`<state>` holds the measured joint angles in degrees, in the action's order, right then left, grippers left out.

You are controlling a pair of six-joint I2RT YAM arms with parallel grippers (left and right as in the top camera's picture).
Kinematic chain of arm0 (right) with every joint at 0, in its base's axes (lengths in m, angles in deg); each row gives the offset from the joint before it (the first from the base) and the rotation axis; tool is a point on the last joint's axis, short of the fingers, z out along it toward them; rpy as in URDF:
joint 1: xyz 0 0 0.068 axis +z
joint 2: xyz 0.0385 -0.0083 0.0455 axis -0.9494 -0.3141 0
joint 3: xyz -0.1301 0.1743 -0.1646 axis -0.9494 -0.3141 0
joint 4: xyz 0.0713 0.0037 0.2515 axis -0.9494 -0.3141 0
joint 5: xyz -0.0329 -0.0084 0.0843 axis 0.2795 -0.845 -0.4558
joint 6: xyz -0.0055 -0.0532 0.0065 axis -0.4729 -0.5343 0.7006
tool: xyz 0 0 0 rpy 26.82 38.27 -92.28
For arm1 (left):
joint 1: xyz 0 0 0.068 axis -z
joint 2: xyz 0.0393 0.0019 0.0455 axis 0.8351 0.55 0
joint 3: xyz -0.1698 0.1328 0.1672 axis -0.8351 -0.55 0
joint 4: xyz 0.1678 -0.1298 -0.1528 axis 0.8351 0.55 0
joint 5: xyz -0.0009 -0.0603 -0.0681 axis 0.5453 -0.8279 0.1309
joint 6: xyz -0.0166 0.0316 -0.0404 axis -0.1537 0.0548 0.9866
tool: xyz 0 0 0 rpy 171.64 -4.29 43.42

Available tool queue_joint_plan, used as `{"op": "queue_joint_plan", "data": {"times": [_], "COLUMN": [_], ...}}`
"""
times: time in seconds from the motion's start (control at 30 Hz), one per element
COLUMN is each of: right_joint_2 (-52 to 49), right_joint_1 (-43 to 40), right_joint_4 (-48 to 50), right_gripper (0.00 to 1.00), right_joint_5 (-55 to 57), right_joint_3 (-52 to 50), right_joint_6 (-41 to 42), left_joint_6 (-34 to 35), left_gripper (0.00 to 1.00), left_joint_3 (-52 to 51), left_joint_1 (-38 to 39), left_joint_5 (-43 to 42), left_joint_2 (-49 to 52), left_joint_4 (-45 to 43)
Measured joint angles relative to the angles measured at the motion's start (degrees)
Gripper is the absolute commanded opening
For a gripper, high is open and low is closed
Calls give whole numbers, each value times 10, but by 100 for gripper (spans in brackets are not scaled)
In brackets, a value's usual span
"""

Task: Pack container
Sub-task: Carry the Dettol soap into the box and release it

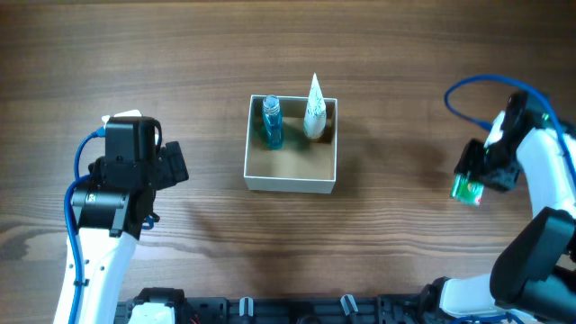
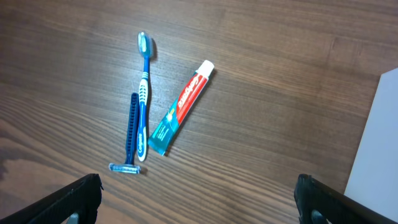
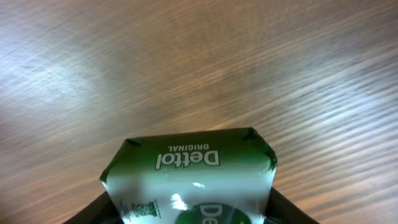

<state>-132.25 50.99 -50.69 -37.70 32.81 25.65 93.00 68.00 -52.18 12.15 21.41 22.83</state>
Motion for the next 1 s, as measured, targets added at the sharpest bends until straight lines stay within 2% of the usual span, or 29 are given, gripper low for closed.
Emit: {"op": "queue_joint_plan", "data": {"times": [0.13,0.2,0.33,0.37,0.5,0.67,0.73,0.83,0.97,1.0], "right_joint_2": [23,50,139,156,186,172,153,99,39,21], "right_joint_1": [69,114,258,292,413,554,583,615,618,618], "right_joint_4": [-41,-40,-22,-19,-16,-13,2,22,37,45], "right_gripper": [4,6,8,4,4,4,4,5,4,7], "right_joint_5": [-12,-16,-27,-29,-33,-28,-23,-21,-22,-23], "right_joint_3": [114,137,161,163,164,164,164,164,164,164], "right_joint_6": [-16,-37,-125,-149,-217,-303,-339,-372,-382,-381], "left_joint_6": [0,0,0,0,0,0,0,0,0,0], "left_gripper": [100,100,100,100,100,100,100,100,100,100], "left_joint_3": [0,0,0,0,0,0,0,0,0,0], "left_joint_1": [0,0,0,0,0,0,0,0,0,0], "left_joint_5": [0,0,0,0,0,0,0,0,0,0], "left_joint_2": [0,0,0,0,0,0,0,0,0,0], "left_joint_4": [0,0,0,0,0,0,0,0,0,0]}}
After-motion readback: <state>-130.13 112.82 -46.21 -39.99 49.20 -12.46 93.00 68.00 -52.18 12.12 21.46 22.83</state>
